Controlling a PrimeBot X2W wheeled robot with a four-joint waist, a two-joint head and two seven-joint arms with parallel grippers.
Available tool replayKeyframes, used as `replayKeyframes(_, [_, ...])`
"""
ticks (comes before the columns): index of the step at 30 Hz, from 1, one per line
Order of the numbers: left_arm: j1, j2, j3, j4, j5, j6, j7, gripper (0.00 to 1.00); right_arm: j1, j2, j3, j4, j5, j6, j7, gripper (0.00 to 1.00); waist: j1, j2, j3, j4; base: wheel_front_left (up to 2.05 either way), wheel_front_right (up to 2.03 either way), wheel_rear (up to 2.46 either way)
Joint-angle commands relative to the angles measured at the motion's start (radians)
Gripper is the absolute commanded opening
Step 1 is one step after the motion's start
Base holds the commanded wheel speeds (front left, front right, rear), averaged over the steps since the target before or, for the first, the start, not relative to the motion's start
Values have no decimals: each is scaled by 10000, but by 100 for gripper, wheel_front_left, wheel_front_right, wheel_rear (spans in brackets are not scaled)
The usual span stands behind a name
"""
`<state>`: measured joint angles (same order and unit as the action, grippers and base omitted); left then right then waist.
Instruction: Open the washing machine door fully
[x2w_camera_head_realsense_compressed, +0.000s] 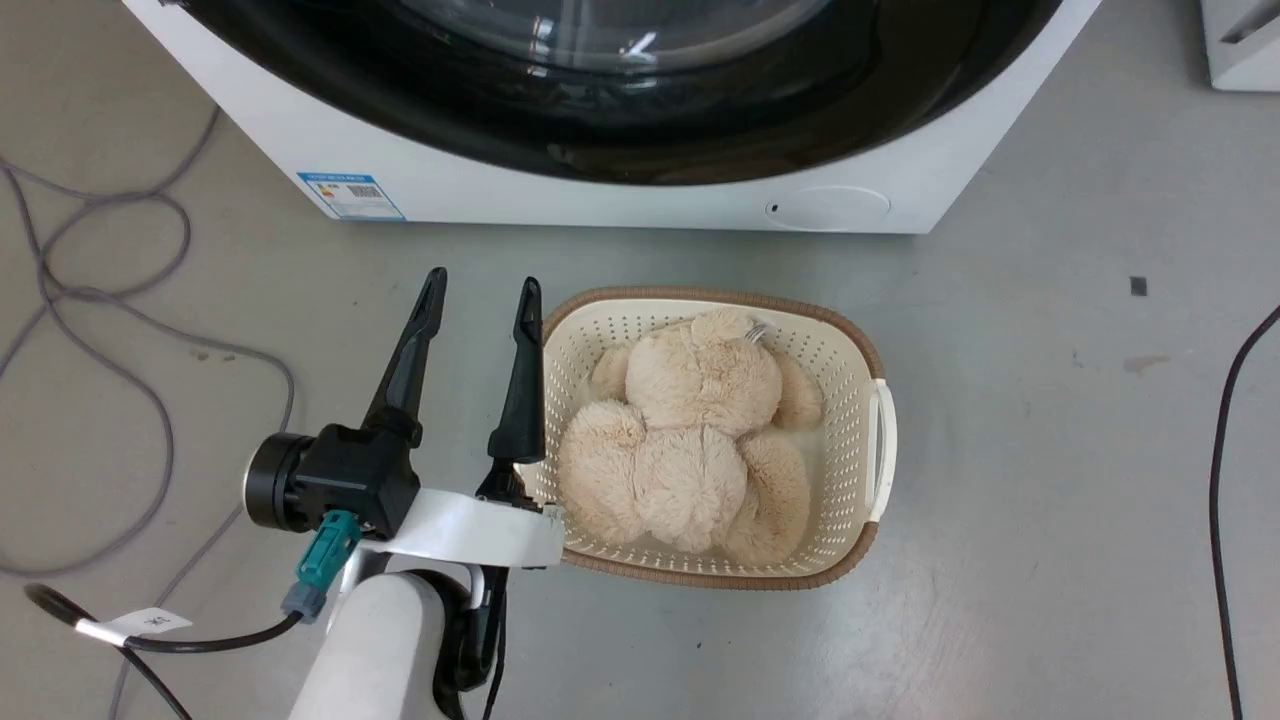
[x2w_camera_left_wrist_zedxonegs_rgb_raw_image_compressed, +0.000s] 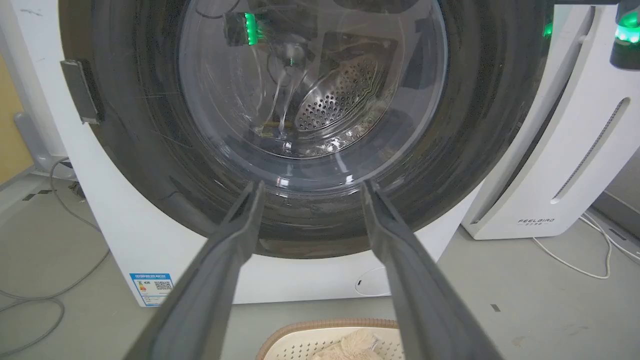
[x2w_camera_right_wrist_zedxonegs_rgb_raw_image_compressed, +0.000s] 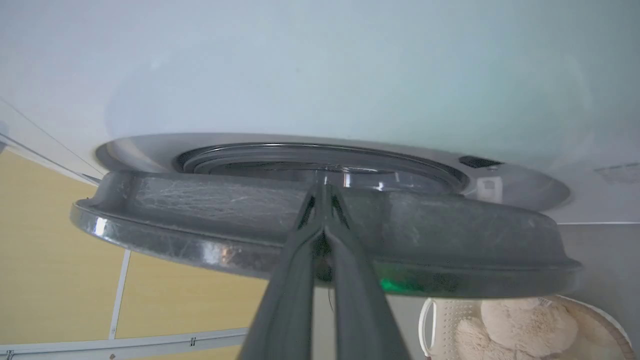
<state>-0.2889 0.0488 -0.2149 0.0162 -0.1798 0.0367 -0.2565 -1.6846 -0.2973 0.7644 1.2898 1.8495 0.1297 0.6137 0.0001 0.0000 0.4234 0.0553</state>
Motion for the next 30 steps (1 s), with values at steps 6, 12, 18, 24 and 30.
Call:
replayKeyframes(6, [18,14,-18,124,-53,48,-53,100,248,357,411,5,-301,10,-119,0,-1,0,-287,-15,0,0,0])
replayKeyframes(12, [250,14,-11,246,-3,-11,-53,100,743,512,326,-13,-97,10,234,0,-1,0,-638,48,0,0,0])
replayKeyframes(18, [449,14,-41,353,-26,7,-53,100,1176,399,337,-259,-73,10,687,0,-1,0,-972,131,0,0,0])
replayKeyframes(24, [701,14,-55,569,-31,4,-53,100,1916,169,336,-924,-46,10,1125,0,-1,0,-1515,195,0,0,0])
replayKeyframes(30, [1108,14,-37,822,31,-18,-53,100,3001,76,380,-1613,17,10,1333,0,-1,0,-2222,291,0,0,0])
